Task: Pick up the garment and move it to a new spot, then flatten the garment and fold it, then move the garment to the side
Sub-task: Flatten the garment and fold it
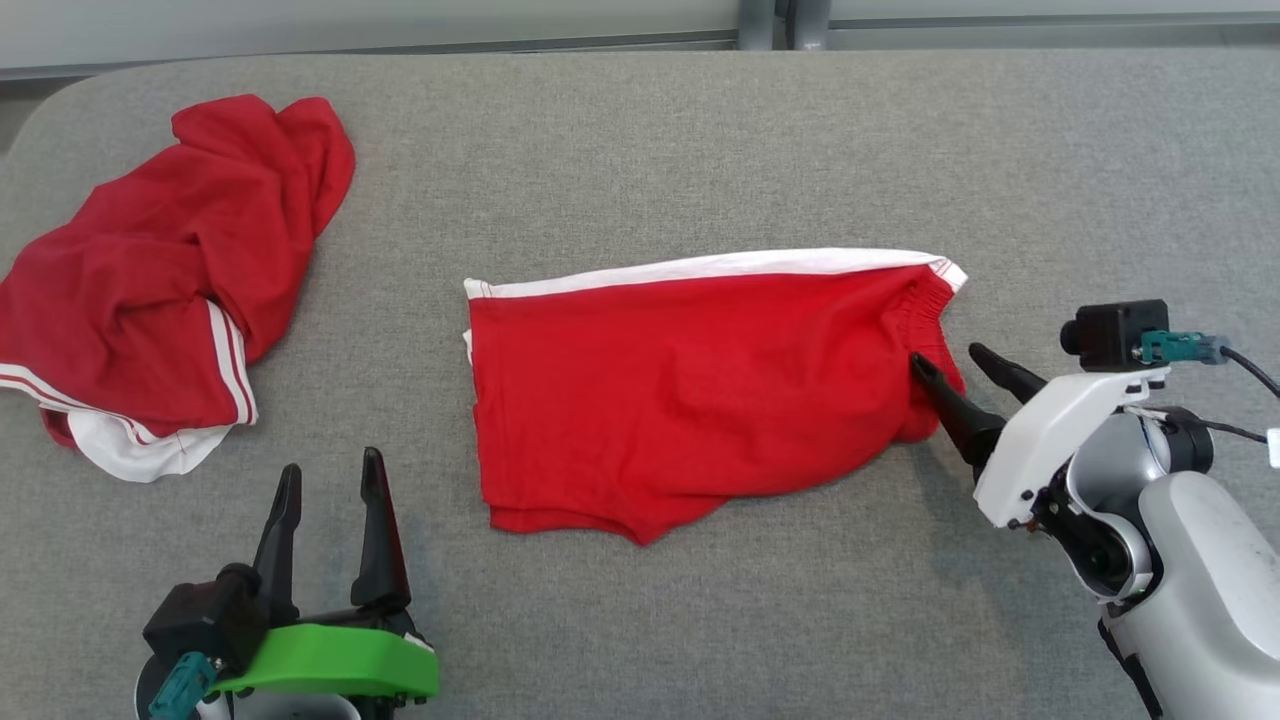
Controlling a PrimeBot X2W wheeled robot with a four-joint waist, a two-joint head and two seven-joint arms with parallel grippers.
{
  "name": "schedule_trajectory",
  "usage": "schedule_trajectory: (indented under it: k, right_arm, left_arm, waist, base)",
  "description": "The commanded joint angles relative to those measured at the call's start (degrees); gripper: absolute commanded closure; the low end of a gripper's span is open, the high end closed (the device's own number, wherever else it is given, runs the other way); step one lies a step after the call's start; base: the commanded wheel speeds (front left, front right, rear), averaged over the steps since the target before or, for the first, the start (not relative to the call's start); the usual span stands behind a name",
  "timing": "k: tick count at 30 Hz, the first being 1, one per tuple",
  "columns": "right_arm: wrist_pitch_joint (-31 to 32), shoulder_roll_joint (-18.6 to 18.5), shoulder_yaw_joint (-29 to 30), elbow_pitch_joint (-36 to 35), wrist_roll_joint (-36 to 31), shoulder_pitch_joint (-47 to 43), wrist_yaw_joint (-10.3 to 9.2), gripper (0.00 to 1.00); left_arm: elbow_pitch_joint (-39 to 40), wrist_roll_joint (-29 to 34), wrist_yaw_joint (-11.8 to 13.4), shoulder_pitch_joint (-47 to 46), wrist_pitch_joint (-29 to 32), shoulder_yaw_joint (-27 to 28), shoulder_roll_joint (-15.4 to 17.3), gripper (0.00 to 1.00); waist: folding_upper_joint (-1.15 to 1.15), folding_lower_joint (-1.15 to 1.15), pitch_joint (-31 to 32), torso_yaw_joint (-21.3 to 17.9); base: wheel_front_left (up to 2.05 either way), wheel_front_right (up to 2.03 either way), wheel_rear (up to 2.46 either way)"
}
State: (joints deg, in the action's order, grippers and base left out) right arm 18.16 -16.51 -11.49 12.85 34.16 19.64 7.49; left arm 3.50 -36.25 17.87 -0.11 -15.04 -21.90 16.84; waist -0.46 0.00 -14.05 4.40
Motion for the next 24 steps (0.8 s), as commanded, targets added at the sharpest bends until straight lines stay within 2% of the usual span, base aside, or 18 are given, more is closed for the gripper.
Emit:
schedule_trajectory:
  k: [1,12,18,21,22,23,24]
  right_arm:
    - [0.51,-0.06,0.32,0.41,-0.49,0.78,0.0,0.0]
    - [6.46,1.03,0.74,4.05,-6.46,3.34,0.0,0.0]
    - [9.58,2.88,1.53,7.76,-4.24,4.67,0.0,0.0]
    - [11.79,4.02,0.9,8.9,-1.05,4.91,0.02,0.0]
    - [12.35,4.26,0.68,9.07,0.21,4.98,0.02,0.04]
    - [12.7,4.27,0.6,9.15,1.29,5.01,0.02,0.59]
    - [12.72,4.08,0.47,9.1,2.17,5.09,0.02,1.0]
  left_arm:
    - [-0.1,0.23,-0.37,-0.49,-0.17,0.28,-0.3,0.0]
    - [-1.2,-0.2,-2.24,-2.45,-0.18,1.02,-1.6,0.0]
    - [-1.77,-0.04,-2.88,-3.34,-0.18,0.62,-2.08,0.0]
    - [-1.95,0.01,-3.22,-3.53,-0.18,0.41,-2.02,0.0]
    - [-2.08,-0.03,-3.18,-3.59,-0.15,0.35,-1.98,0.0]
    - [-2.21,-0.07,-3.11,-3.61,-0.12,0.34,-1.91,0.0]
    - [-2.31,-0.11,-3.12,-3.55,-0.09,0.32,-1.83,0.0]
  waist:
    - [0.46,0.0,-0.51,0.11]
    - [0.46,0.0,-2.58,0.85]
    - [0.46,0.0,-3.04,1.42]
    - [0.46,0.0,-3.05,1.8]
    - [0.46,0.0,-2.99,1.94]
    - [0.46,0.0,-2.87,2.07]
    - [0.46,0.0,-2.72,2.17]
  base:
    - [0.0,0.0,0.0]
    - [0.0,0.0,0.0]
    - [0.0,0.0,0.0]
    - [0.0,0.0,0.0]
    - [0.0,0.0,0.0]
    - [0.0,0.0,0.0]
    - [0.0,0.0,0.0]
